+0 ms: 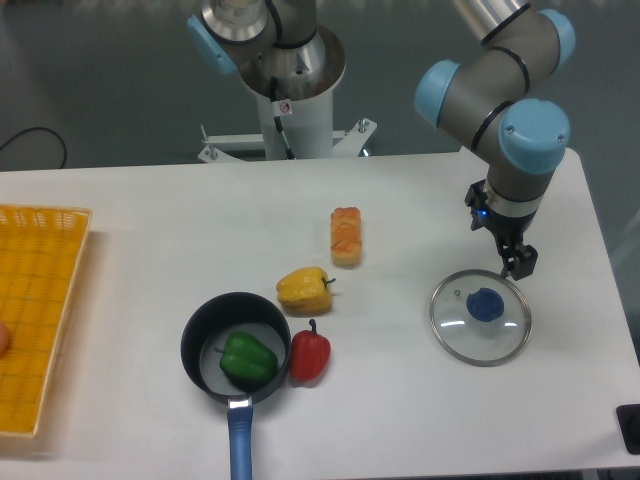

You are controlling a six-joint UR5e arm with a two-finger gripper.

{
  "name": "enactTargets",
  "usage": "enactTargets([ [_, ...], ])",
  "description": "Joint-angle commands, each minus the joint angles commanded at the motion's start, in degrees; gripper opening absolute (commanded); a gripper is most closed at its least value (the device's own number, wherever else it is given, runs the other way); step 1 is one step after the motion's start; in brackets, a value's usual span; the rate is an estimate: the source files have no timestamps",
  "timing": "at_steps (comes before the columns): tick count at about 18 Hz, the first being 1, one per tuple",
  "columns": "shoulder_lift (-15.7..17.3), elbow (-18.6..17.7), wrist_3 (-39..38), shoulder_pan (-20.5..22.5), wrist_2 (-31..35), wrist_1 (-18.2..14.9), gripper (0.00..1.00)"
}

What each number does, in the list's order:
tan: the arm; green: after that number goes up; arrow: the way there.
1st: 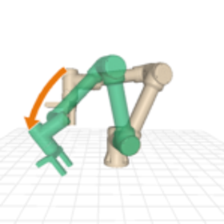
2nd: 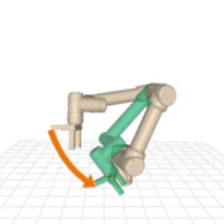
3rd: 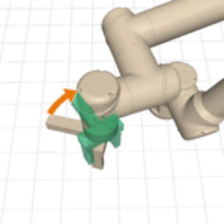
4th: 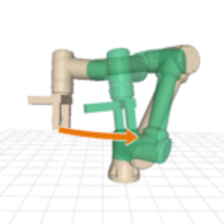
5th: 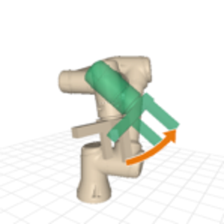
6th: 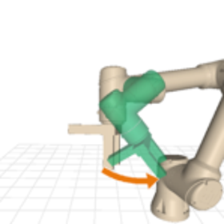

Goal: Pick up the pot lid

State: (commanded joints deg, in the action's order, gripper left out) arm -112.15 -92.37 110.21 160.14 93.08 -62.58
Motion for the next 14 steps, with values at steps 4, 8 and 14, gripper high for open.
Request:
enactTargets([
  [4,0.1,-0.3,0.0,-0.1,0.1,0.1,1.00],
  [8,0.0,-0.3,-0.5,-0.1,0.1,0.2,1.00],
  [14,-1.1,0.3,-2.7,-0.4,-0.4,0.9,1.00],
])
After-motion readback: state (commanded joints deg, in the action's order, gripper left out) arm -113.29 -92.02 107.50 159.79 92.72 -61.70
